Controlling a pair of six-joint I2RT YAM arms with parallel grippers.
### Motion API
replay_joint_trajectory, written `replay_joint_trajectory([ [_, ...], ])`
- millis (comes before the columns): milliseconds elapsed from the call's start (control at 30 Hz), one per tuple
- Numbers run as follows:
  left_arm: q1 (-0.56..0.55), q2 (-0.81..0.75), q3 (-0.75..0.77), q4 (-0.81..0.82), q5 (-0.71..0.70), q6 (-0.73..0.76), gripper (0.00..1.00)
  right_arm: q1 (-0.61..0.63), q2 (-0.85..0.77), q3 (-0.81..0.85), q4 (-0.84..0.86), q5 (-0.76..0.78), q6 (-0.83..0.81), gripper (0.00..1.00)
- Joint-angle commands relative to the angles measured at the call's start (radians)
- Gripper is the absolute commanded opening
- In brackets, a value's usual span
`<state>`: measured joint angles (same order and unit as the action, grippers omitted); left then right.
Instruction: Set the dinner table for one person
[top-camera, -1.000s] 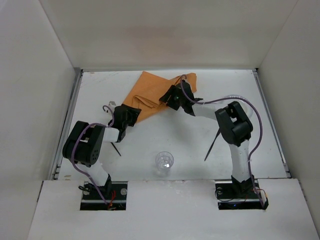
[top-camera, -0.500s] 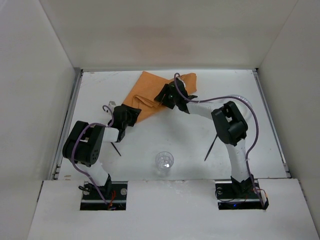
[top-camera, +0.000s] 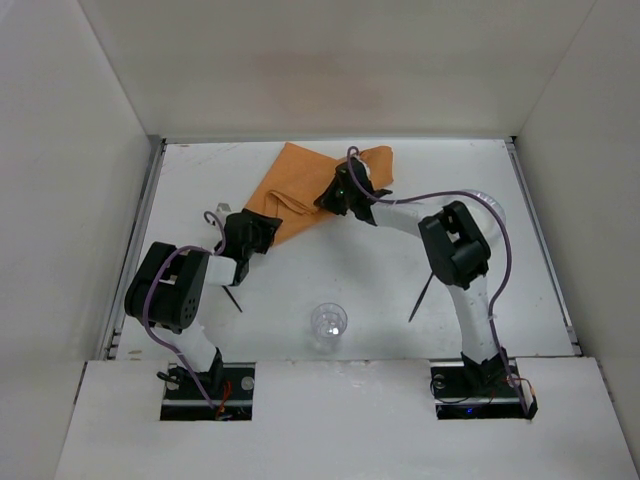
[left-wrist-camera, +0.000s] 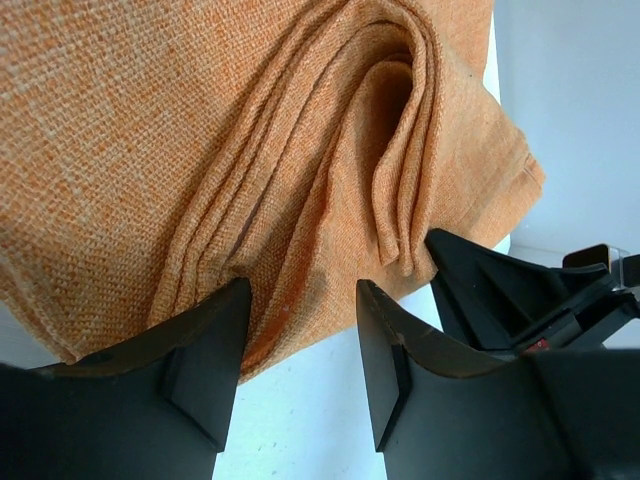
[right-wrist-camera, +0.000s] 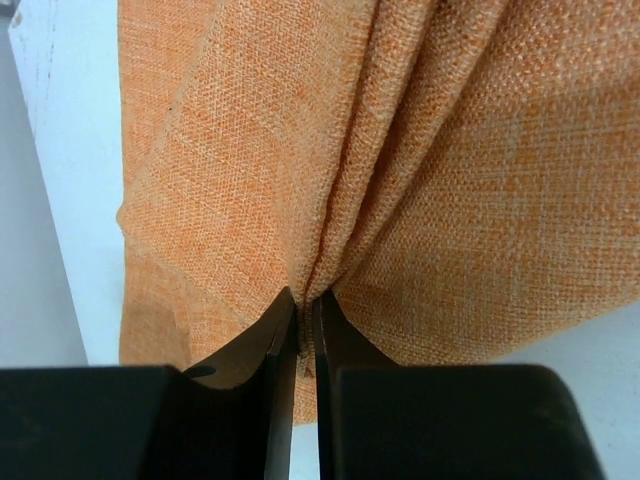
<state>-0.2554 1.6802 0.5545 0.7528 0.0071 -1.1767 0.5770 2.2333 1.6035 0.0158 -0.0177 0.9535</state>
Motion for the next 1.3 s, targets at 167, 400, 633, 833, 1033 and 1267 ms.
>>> replay_joint_trajectory([
  [167, 0.025, -0.005, -0.056, -0.01, 0.016, 0.019, 0.45, -0.03, -0.289, -0.178, 0.141, 0.001, -0.051, 0.11],
  [400, 0.051, -0.062, -0.08, -0.01, 0.014, 0.022, 0.45, -0.073, -0.585, -0.535, 0.168, 0.021, -0.114, 0.12],
  [633, 0.057, -0.148, -0.116, -0.03, -0.036, 0.02, 0.45, -0.119, -0.963, -0.931, 0.144, 0.058, -0.131, 0.14],
  [833, 0.052, -0.264, -0.123, -0.099, -0.102, 0.046, 0.45, -0.141, -1.161, -1.097, 0.015, 0.125, -0.127, 0.15],
  [1033, 0.028, -0.439, -0.131, -0.203, -0.169, 0.081, 0.45, -0.24, -1.143, -1.107, -0.034, 0.17, -0.141, 0.32],
  [1267, -0.031, -0.536, -0.058, -0.411, -0.311, 0.256, 0.47, -0.25, -1.158, -1.07, -0.019, 0.223, -0.183, 0.63],
])
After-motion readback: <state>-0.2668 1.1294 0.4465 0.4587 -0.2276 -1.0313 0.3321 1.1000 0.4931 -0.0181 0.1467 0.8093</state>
